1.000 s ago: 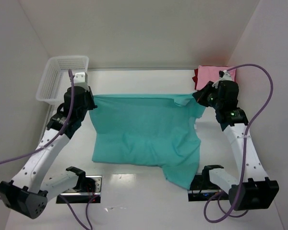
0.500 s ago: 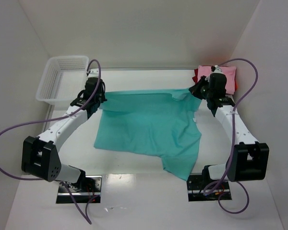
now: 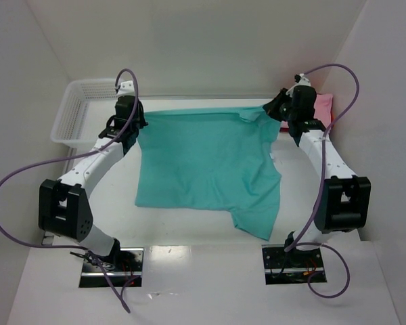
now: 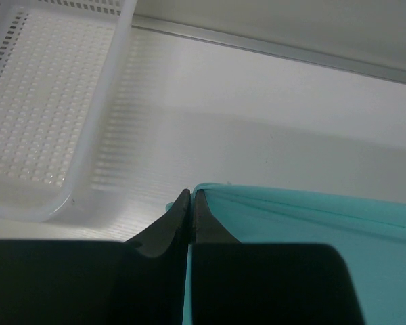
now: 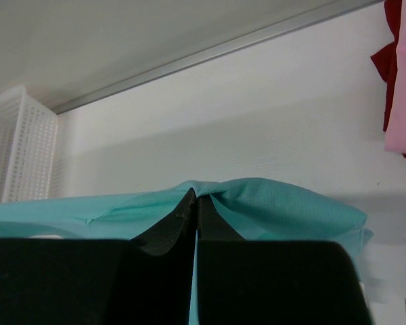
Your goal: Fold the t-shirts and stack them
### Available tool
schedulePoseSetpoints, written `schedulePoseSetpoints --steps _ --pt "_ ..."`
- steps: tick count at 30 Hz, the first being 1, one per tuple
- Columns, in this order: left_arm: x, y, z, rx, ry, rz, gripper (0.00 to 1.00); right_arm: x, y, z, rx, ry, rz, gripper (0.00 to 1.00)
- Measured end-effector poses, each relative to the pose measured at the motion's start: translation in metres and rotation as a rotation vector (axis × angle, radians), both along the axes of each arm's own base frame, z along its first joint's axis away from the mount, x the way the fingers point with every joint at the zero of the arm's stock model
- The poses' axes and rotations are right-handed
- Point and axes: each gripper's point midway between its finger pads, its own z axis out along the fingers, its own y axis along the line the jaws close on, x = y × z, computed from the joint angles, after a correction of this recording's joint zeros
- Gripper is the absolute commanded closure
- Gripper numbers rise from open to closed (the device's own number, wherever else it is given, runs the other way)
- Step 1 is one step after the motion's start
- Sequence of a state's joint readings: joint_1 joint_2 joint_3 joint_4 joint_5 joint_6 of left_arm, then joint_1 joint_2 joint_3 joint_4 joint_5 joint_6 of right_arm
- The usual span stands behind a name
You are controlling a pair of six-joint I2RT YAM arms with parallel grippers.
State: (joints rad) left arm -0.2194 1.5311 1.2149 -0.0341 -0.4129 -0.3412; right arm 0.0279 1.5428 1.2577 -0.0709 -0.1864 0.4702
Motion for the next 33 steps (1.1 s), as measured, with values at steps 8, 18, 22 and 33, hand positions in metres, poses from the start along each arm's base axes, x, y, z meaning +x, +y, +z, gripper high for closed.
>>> schedulePoseSetpoints --steps 8,18,22,33 --pt "0.015 0.000 -0.017 -0.002 0.033 -0.003 1.00 0.017 0.000 -0.014 -0.029 0.016 0.015 0.99" --pt "0.044 0.014 -0.026 -0.009 0.052 0.018 1.00 0.047 0.015 -0.060 -0.044 0.085 0.077 0.99" --pt "0.059 0.023 -0.042 -0.004 0.079 0.040 1.00 0.064 0.024 -0.079 -0.055 0.108 0.088 0.99" --pt "0.098 0.030 -0.111 0.001 0.186 0.053 1.00 0.118 0.029 -0.121 -0.061 0.140 0.089 0.99"
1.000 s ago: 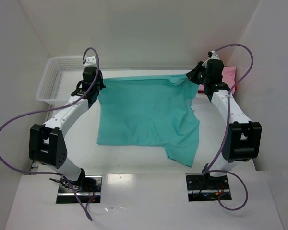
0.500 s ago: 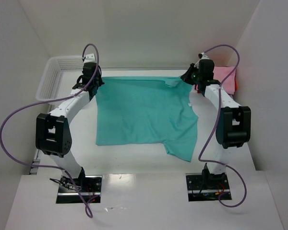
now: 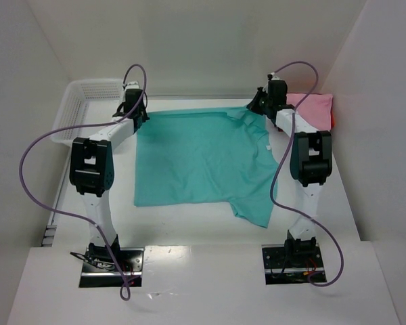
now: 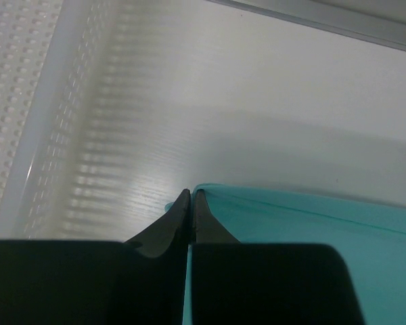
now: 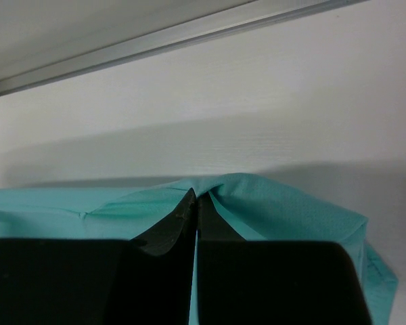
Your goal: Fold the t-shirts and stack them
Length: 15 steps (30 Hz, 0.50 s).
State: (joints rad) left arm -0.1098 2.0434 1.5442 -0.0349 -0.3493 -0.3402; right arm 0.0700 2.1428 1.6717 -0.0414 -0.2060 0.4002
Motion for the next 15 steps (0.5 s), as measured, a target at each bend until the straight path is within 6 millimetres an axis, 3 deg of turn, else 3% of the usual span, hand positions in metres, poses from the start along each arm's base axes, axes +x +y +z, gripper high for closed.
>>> schedulePoseSetpoints --steps 8,13,15 --pt "0.020 0.002 0.007 -0.007 -0.035 0.005 1.00 0.027 0.003 0.000 -0.001 -0.026 0.007 0.91" --pt "0.023 0.007 0.001 -0.001 -0.028 0.020 1.00 0.032 -0.003 -0.007 -0.025 -0.020 -0.002 0.67" --pt "0.024 0.013 -0.003 0.003 -0.019 0.029 1.00 0.033 -0.006 -0.010 -0.034 -0.017 -0.009 0.52"
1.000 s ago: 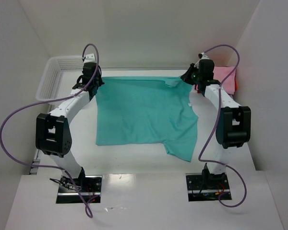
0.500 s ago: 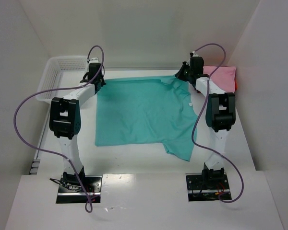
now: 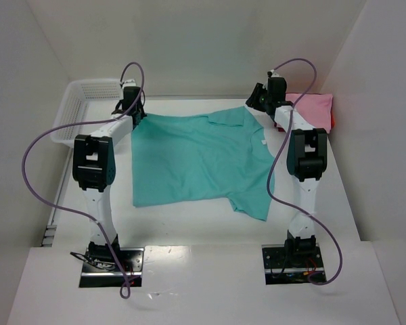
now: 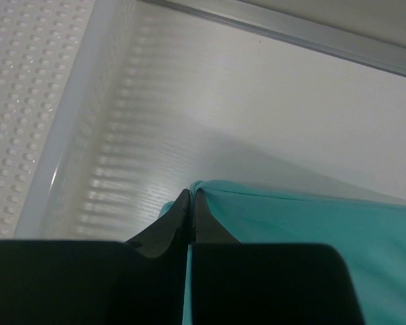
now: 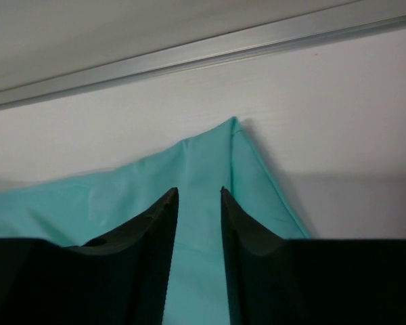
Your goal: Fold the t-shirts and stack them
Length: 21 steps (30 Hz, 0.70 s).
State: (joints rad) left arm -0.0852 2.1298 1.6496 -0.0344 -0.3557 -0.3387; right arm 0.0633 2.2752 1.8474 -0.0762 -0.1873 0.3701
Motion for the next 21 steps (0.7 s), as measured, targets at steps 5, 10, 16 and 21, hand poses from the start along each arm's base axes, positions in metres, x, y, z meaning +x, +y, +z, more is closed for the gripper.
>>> schedulePoseSetpoints --steps 5,10,16,21 --pt "0.000 0.010 -0.011 0.017 0.027 0.006 1.00 0.000 -0.005 -0.005 -0.026 0.016 -0.007 0.38" --pt "0.000 0.011 -0.014 0.020 0.034 0.004 1.00 0.001 -0.008 -0.001 -0.036 0.019 -0.015 0.37" --pt "0.005 0.009 -0.020 0.016 0.040 -0.007 1.00 0.021 -0.005 -0.002 -0.032 0.015 -0.009 0.40" --pt "0.008 0.008 -0.020 0.015 0.038 -0.010 1.00 0.025 -0.002 -0.025 -0.024 0.064 0.008 0.43"
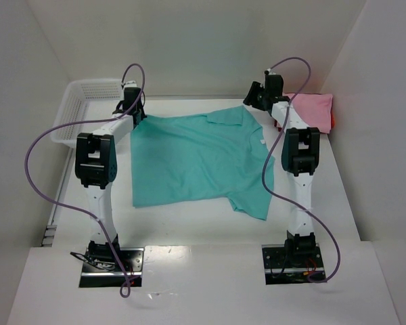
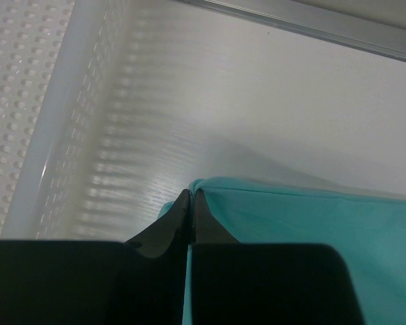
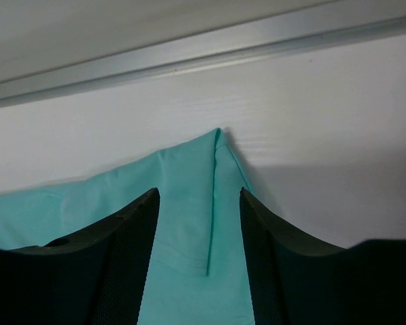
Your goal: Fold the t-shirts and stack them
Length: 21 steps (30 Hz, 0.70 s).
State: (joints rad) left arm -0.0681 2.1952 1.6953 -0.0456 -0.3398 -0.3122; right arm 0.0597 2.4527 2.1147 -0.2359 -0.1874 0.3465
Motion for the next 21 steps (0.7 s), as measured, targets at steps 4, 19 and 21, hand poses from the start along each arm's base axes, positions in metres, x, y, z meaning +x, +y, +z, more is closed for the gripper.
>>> schedulePoseSetpoints --steps 4,19,21 --pt "0.001 0.000 0.001 -0.001 -0.002 -0.001 1.00 -0.010 0.002 -0.015 0.005 0.062 0.013 0.43" --pt "0.001 0.000 0.001 -0.001 -0.003 -0.001 1.00 -0.026 0.030 -0.033 0.042 0.114 0.092 0.47" --pt "0.001 0.000 0.001 -0.002 -0.003 -0.002 1.00 -0.027 0.033 -0.034 0.044 0.115 0.098 0.47"
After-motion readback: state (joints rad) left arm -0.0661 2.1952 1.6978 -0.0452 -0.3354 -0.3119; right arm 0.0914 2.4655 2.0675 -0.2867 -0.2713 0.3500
